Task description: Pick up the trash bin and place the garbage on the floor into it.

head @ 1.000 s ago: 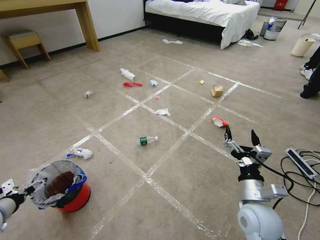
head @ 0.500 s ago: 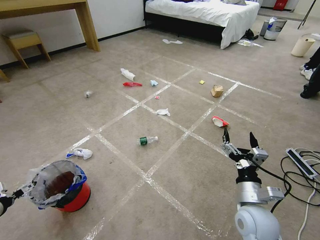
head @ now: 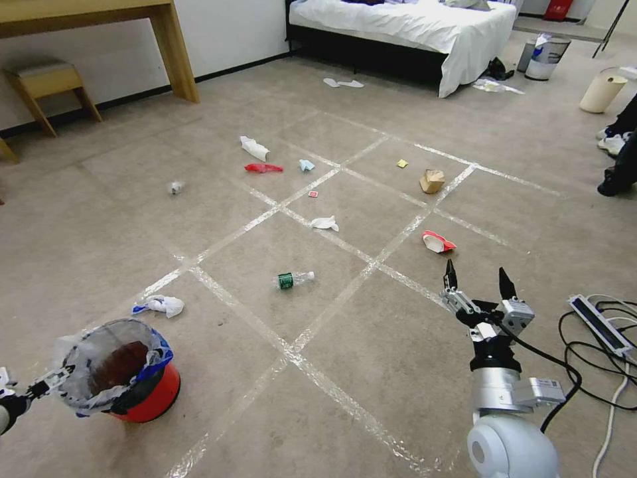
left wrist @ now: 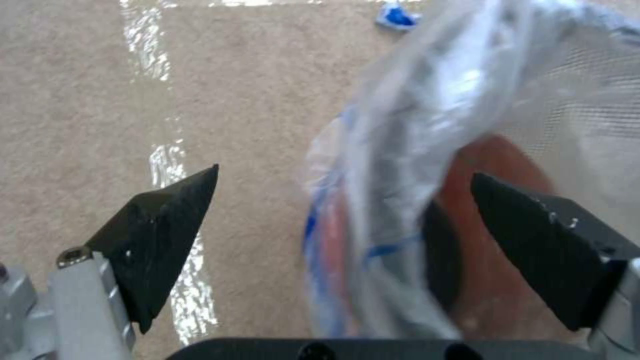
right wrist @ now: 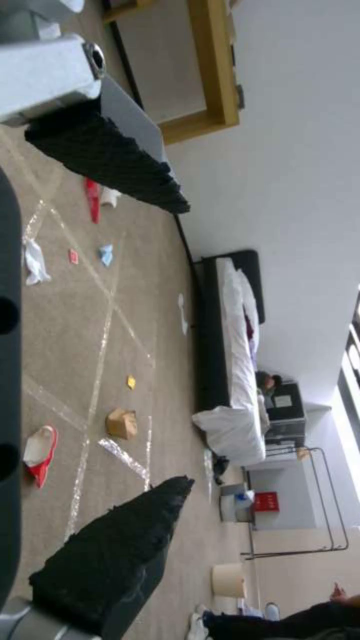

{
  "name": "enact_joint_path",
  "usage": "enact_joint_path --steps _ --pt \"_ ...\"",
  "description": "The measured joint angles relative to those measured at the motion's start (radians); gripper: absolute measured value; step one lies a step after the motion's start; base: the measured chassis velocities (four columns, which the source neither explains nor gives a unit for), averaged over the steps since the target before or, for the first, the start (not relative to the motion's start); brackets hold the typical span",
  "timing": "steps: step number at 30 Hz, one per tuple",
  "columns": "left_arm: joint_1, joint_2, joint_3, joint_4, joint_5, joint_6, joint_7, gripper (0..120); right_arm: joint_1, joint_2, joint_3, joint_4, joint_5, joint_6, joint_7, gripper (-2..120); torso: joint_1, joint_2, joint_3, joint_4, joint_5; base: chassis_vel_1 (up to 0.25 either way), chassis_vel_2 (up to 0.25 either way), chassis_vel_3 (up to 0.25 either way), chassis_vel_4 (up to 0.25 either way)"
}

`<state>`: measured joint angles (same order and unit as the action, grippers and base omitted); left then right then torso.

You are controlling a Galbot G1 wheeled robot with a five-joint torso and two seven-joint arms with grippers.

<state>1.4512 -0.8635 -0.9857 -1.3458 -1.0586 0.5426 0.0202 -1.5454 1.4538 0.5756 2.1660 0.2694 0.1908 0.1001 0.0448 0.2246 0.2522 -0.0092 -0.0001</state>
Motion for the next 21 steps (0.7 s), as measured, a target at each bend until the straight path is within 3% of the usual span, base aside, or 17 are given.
enact_joint_path --steps 21 --pt "-0.079 -0.013 0.034 0.106 0.012 -0.007 0.024 100 -0.003 -0.006 0.001 -0.01 -0.009 0.002 0.004 100 0.0 0.0 0.0 0.0002 0.0 0.0 0.0 0.0 0.0"
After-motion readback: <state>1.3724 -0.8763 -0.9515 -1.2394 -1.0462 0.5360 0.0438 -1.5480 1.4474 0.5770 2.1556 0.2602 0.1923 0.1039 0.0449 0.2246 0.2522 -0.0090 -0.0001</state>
